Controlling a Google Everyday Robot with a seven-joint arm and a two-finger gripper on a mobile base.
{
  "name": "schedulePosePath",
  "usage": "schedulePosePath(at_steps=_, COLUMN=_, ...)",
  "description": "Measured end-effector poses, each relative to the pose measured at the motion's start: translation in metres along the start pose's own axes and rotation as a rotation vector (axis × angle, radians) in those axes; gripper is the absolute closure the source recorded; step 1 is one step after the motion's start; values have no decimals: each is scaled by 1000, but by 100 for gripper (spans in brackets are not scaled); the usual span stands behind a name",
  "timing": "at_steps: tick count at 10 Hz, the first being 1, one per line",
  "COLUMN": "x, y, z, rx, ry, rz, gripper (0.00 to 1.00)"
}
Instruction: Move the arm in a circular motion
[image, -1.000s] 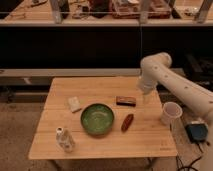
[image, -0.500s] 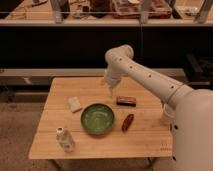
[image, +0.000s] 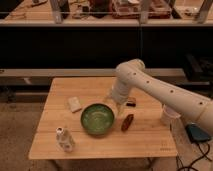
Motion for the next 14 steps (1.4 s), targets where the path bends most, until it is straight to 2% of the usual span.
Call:
schedulePosePath(at_steps=2, x=10, y=37, z=-6, rx=-16, ry=26, rz=4, gripper=35)
schedulePosePath(at_steps=4, x=54, y=61, z=-22, rx=-3, ry=91, rz=77, gripper=35)
schedulePosePath(at_steps=6, x=104, y=56, z=-39, rx=32, ry=156, rz=167, gripper=35)
schedulePosePath(at_steps=7, x=138, y=39, z=-47, rx=55, ry=201, rz=228, gripper=35)
schedulePosePath(at_steps=8, x=161, y=20, z=-47, rx=59, ry=227, rz=277, gripper=35)
schedulePosePath(at_steps=9, x=175, y=6, z=-43, rx=55, ry=246, rz=309, gripper=35)
schedulePosePath(at_steps=10, x=185, y=-18, z=-29, rx=36, ry=267, rz=345, gripper=35)
schedulePosePath(at_steps=12, x=178, y=-57, z=-4, rx=10, ry=282, rz=364, gripper=35)
schedulePosePath(at_steps=14, x=130, y=-108, z=23, rx=-3, ry=257, rz=314, gripper=35)
